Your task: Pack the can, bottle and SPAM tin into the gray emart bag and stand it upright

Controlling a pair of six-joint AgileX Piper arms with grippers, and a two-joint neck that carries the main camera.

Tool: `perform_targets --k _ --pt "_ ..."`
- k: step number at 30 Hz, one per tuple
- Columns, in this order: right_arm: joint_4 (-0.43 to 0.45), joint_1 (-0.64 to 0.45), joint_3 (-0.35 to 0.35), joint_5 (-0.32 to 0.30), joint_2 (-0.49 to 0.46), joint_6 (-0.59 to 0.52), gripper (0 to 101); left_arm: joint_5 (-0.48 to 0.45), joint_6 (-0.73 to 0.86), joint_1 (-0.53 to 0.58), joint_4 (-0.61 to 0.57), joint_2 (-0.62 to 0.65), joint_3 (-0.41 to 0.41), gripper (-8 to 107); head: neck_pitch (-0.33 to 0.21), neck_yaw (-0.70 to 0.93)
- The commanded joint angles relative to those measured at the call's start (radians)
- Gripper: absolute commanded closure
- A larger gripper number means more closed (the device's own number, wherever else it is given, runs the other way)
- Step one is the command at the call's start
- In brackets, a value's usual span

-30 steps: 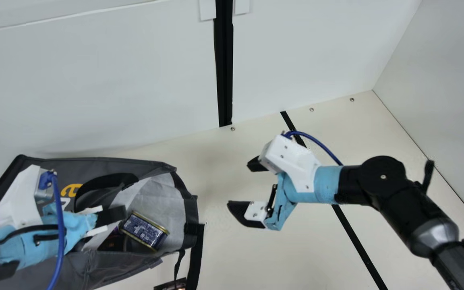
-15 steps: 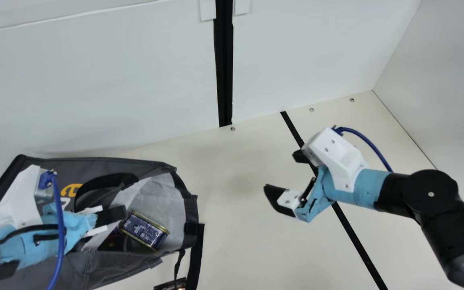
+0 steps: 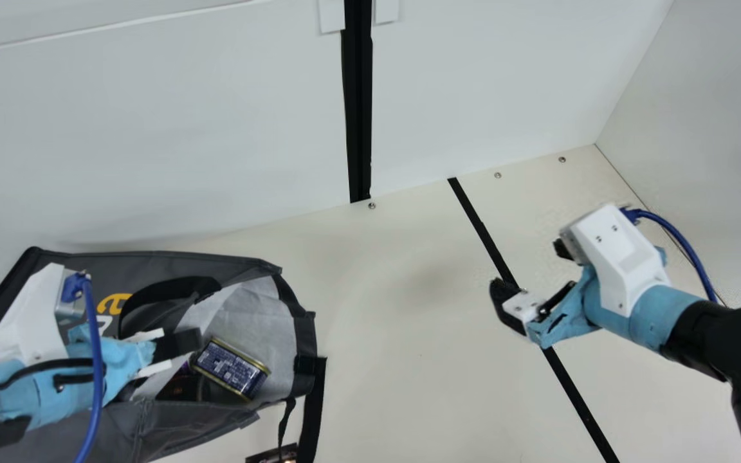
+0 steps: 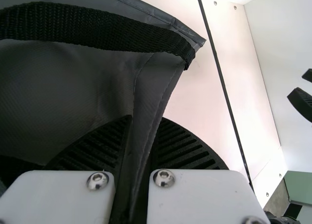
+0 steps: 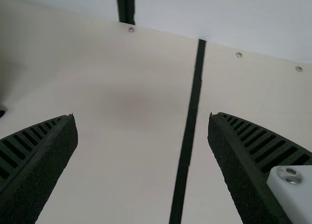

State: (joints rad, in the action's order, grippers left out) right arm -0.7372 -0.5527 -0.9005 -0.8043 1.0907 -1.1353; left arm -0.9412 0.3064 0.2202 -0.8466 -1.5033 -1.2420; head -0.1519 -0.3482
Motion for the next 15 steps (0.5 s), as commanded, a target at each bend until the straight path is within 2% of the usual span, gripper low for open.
perform_targets --k 1,15 --pt "0.023 -0.03 -0.005 0.005 -0.006 0.028 6 0.0 0.0 0.0 0.0 0.0 0.0 107 -0.023 -0.001" --pt "0.193 -0.178 -0.046 0.02 -0.05 0.188 6 0.0 0.0 0.0 0.0 0.0 0.0 107 -0.023 -0.001"
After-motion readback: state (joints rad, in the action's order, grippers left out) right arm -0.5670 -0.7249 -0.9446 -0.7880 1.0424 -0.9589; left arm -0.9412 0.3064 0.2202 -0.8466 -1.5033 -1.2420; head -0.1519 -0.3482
